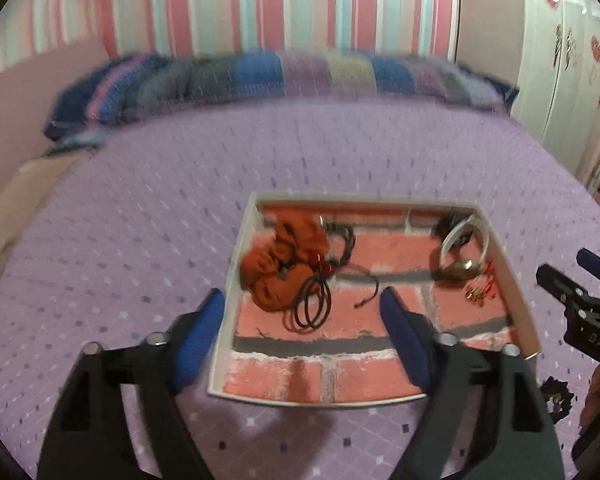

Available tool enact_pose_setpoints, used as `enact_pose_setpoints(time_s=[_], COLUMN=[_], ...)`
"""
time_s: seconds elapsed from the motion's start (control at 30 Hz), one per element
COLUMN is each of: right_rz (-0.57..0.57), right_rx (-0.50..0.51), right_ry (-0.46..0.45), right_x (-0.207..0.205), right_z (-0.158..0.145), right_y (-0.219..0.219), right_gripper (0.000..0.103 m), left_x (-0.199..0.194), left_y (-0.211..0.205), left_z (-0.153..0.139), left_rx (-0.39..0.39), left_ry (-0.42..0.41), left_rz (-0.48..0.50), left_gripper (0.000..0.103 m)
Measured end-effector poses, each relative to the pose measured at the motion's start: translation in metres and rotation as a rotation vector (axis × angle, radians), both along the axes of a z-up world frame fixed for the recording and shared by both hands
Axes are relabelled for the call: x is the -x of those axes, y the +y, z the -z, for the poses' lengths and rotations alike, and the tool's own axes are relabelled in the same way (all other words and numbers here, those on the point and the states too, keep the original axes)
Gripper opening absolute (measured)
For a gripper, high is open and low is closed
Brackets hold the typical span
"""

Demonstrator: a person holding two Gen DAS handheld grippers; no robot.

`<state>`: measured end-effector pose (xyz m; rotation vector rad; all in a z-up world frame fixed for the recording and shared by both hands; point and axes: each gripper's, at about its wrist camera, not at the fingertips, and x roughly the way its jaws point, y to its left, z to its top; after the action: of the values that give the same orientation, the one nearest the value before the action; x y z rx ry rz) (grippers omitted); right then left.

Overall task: Organize jewelry
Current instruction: 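Open both tools to drop the hair tie and charm into the tray, then move left tool to the dark beaded tassel while right tool approaches the black scrunchie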

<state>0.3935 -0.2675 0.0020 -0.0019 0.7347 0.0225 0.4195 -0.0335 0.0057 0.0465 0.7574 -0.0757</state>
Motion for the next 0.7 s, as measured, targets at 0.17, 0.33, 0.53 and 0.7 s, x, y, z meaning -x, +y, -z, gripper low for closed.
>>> enact_pose_setpoints(time_s=[0.17, 0.33, 0.53, 0.7], right_rz=[-0.015, -0.001, 0.03, 0.127], right_rx=[-0.014, -0.023, 0.02, 0.057], right_ry=[-0.033, -0.068, -0.096, -0.079], right_x=[0.047, 0.098, 0.152, 0.176], right_z=[-0.03, -0.053, -0.055, -0.027], right_y=[-0.015, -0.038, -0.061, -0.078], right_gripper=[0.099, 0.099, 0.099, 0.099], left_x=[0.057, 0.113, 0.183, 0.209], left_y=[-0.011, -0.018, -0.043, -0.059], left_z=[-0.03, -0.053, -0.064, -0.051], left_rx=[-0.016, -0.003, -0.037, -0.037], left_ry=[-0.028, -0.064, -0.134, -0.132], left_rz=[-0.001, -0.018, -0.024, -0.018], left_gripper=[0.079, 0.088, 0.092, 0.093])
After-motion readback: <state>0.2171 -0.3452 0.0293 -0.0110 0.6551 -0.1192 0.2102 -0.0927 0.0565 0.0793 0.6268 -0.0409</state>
